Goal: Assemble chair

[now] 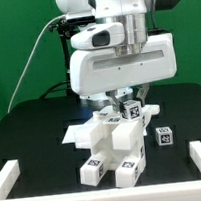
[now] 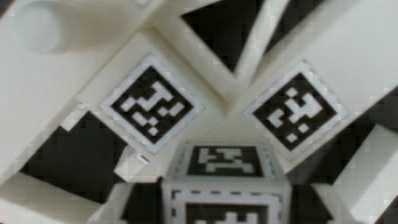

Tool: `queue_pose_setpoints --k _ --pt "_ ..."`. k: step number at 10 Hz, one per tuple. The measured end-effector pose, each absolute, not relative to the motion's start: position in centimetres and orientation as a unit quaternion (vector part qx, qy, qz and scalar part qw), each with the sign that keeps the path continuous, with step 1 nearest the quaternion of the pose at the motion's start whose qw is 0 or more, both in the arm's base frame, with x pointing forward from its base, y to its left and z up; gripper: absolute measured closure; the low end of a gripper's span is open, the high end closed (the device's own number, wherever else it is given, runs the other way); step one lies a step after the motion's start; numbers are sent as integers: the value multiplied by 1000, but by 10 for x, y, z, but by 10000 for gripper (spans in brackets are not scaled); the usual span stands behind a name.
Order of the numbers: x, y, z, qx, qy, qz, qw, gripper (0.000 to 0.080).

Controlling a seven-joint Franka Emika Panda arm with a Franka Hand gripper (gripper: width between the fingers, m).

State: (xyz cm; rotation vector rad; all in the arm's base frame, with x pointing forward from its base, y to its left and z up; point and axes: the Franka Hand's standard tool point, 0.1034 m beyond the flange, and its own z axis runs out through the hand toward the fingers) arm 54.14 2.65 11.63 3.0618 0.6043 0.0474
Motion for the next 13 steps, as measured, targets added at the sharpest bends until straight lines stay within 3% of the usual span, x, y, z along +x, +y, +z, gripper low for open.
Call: queue_pose_setpoints --k 5,9,10,12,13 --pt "541 27 116 999 44 17 7 517" --pt "545 27 117 981 -193 26 -7 515" --pt "545 27 117 983 -179 26 -7 515" --pt "545 27 117 985 -171 26 -6 246" --pt "545 27 117 991 -129 25 -2 246"
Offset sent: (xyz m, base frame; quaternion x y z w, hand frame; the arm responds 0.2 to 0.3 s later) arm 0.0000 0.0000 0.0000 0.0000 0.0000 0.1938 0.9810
